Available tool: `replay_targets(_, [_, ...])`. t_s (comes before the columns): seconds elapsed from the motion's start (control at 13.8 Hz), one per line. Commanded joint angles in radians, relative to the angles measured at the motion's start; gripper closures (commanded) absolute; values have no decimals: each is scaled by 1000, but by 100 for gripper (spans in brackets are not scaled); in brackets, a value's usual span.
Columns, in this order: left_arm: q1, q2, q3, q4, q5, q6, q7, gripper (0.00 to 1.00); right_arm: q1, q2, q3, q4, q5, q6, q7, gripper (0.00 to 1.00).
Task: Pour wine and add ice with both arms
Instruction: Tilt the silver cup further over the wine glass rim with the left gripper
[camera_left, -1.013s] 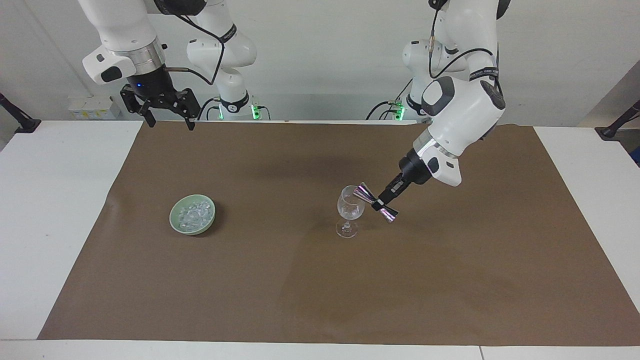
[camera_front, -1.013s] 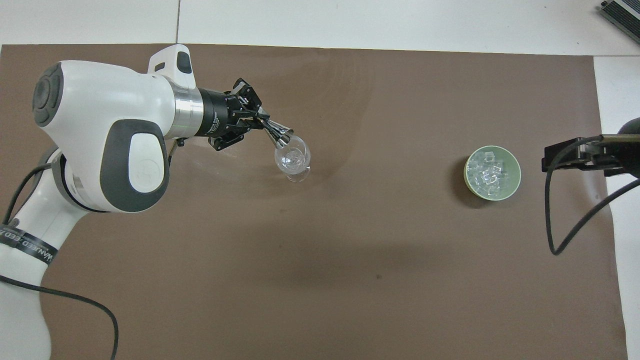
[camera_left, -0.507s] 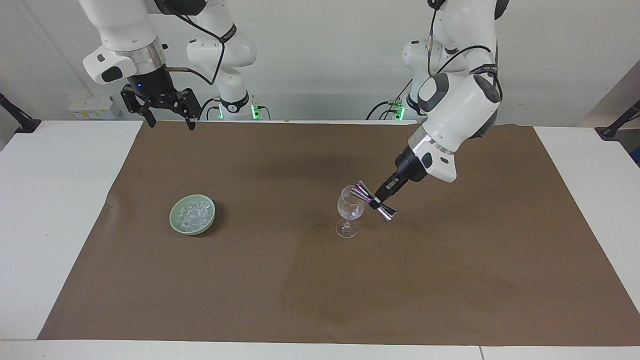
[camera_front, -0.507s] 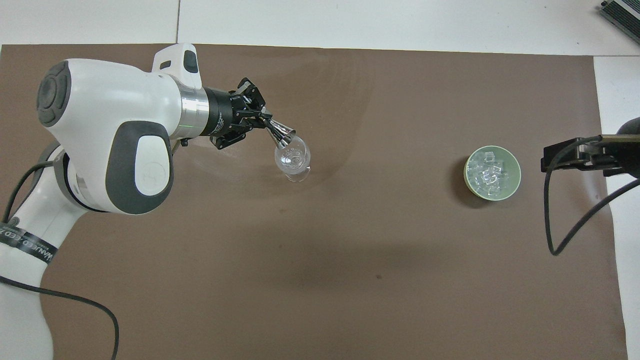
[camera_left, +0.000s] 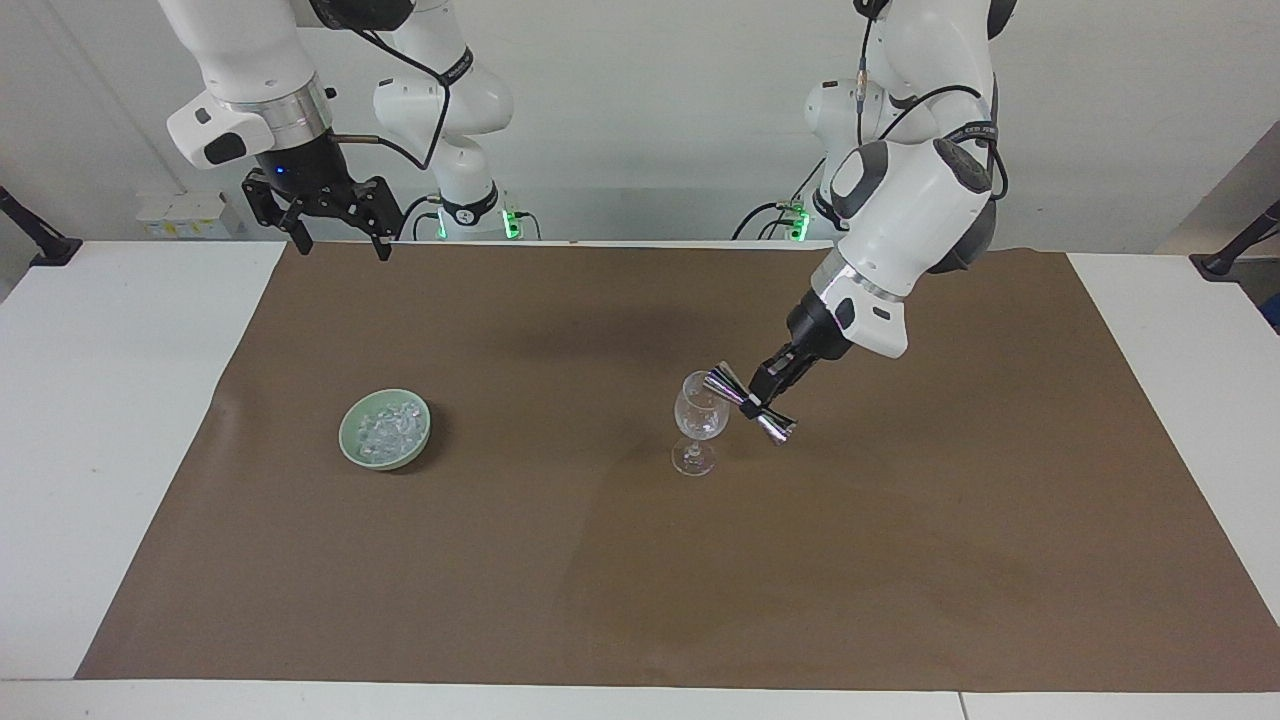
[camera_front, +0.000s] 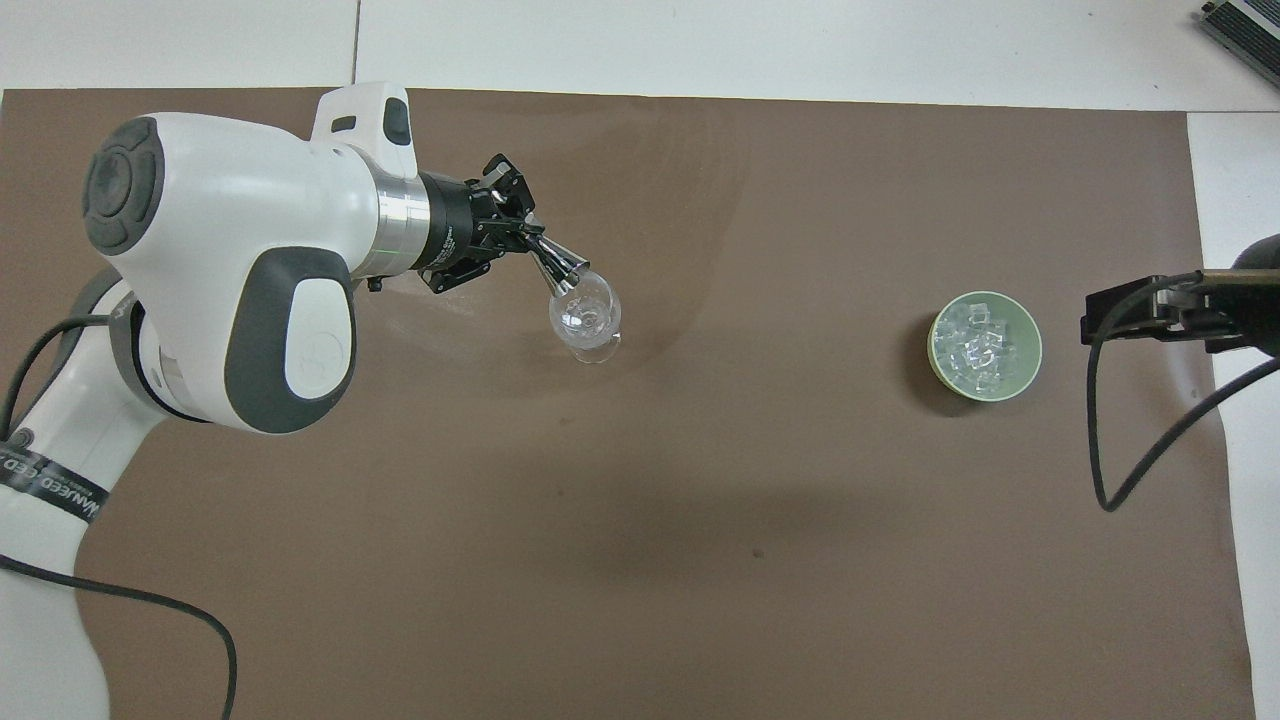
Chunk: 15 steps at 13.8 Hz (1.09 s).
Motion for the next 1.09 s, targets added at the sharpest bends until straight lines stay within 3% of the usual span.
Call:
replay_targets(0.0, [-19, -15, 15, -2, 27, 5, -26, 100, -2, -21, 4, -24, 5, 5, -18, 0])
replay_targets(1.01, [-38, -36, 13, -4, 107, 6, -30, 100, -12, -30, 3, -57, 5, 26, -19, 0])
